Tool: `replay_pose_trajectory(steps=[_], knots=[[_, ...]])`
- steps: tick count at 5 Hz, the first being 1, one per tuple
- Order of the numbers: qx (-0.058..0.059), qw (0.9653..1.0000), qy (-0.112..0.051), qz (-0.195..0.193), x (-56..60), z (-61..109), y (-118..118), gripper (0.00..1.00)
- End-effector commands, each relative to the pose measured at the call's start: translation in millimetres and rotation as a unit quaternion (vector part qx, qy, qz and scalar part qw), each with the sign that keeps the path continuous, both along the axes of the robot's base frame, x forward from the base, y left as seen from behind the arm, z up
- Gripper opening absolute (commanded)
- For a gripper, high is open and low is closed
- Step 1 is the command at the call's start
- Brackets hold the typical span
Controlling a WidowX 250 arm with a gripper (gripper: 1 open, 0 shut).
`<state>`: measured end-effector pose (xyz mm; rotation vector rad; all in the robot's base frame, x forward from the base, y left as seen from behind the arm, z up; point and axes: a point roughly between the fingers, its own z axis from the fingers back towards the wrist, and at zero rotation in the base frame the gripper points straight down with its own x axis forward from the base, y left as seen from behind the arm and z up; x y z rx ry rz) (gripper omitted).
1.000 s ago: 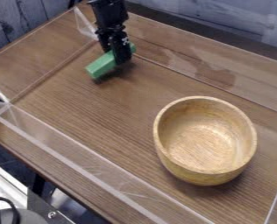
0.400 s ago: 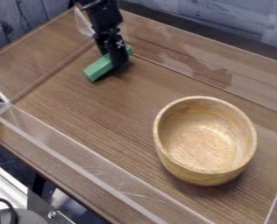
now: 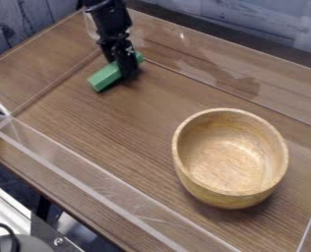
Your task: Remove the green block from inside the brown bowl and put it on the table
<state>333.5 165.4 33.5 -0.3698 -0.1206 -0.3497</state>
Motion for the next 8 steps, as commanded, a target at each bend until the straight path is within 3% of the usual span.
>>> replay_pose_trajectory(steps=[1,2,4,6,8], knots=[[0.033,0.9992,-0.022,0.012,6.6,27.2,13.6,0.0],[0.039,0.999,-0.007,0.019,6.3,27.5,16.3,1.0],[0.053,0.9985,-0.008,-0.008,4.6,30.4,12.6,1.0],[0.034,0.9991,-0.006,0.024,6.3,34.7,16.1,1.0],[0.045,0.9986,0.006,0.027,8.3,40.3,17.0,1.0]])
